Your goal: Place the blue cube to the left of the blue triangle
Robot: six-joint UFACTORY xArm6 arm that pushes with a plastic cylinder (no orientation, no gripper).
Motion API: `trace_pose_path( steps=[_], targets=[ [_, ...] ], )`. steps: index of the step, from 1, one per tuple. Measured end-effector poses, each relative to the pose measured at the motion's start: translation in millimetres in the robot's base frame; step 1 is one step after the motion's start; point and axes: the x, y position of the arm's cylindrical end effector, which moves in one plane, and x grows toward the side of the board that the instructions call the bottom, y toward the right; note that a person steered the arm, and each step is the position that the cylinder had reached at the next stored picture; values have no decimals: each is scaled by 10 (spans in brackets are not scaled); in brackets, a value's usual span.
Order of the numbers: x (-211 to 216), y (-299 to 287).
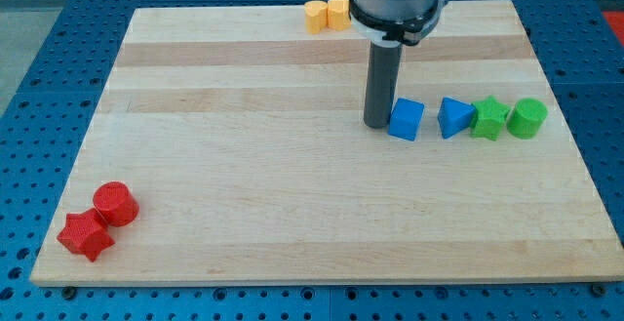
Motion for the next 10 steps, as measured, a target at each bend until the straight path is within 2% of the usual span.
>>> trace_pose_path(
  steps=[5,10],
  targets=[
    [95,93],
    [-94,166]
  ],
)
